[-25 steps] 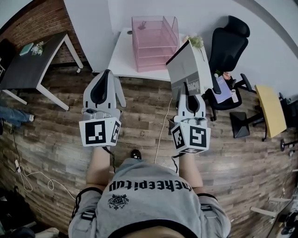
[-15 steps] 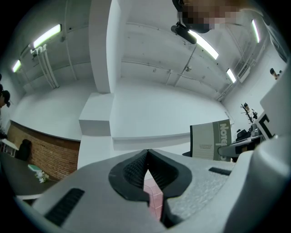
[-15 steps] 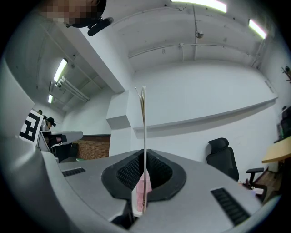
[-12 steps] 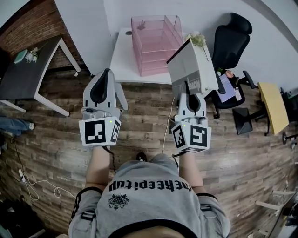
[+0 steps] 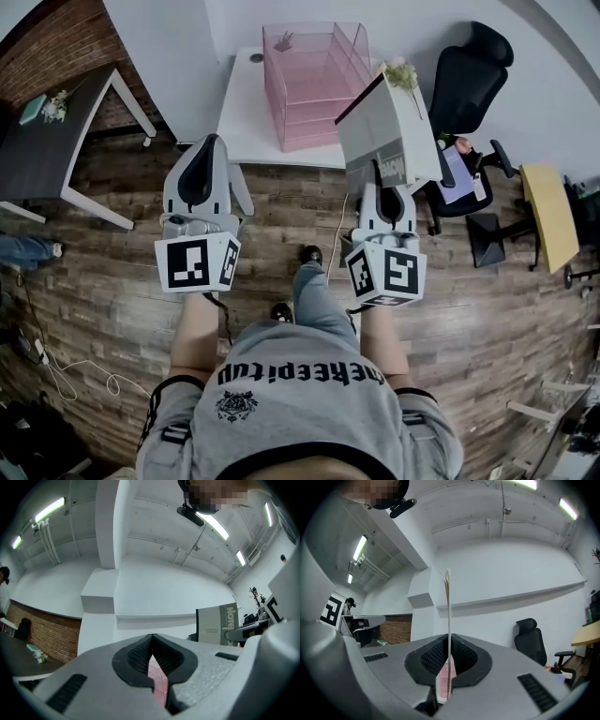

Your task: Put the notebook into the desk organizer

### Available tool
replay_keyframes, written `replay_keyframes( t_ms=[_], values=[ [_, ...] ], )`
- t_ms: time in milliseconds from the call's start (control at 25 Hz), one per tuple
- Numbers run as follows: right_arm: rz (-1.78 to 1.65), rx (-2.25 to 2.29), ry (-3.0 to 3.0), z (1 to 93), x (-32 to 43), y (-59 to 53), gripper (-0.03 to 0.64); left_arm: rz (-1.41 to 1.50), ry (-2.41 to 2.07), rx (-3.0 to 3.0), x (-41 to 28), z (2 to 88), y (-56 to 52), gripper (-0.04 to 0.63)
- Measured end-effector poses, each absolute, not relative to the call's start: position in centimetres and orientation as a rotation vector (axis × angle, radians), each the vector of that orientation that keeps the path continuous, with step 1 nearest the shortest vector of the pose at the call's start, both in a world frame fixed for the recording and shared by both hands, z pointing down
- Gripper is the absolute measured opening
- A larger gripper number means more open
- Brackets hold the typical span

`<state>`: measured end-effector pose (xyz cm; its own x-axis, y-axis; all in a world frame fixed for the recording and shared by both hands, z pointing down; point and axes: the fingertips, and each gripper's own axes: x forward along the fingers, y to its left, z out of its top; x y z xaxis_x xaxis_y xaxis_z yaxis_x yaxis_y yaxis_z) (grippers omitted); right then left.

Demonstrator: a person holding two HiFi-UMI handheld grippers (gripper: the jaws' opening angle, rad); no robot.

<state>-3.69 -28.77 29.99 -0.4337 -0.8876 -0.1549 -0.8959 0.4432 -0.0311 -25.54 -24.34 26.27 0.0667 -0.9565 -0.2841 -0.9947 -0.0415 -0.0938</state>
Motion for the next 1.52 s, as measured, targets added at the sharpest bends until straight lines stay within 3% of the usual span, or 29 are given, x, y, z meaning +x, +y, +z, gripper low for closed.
replay_keyframes(
  t_ms=[640,1520],
  values=[
    [0.039,-1.406,2.694,29.4,-8.5,-44.0,0.009,0.214,2.041,-1.978,-28.4,25.2,-36.3,0.005],
    [-0.659,-0.906,3.012,34.5,-14.7,-58.8,0.009,0.161,2.23,-1.83,-32.3,26.9,-45.7,0.005]
  ],
)
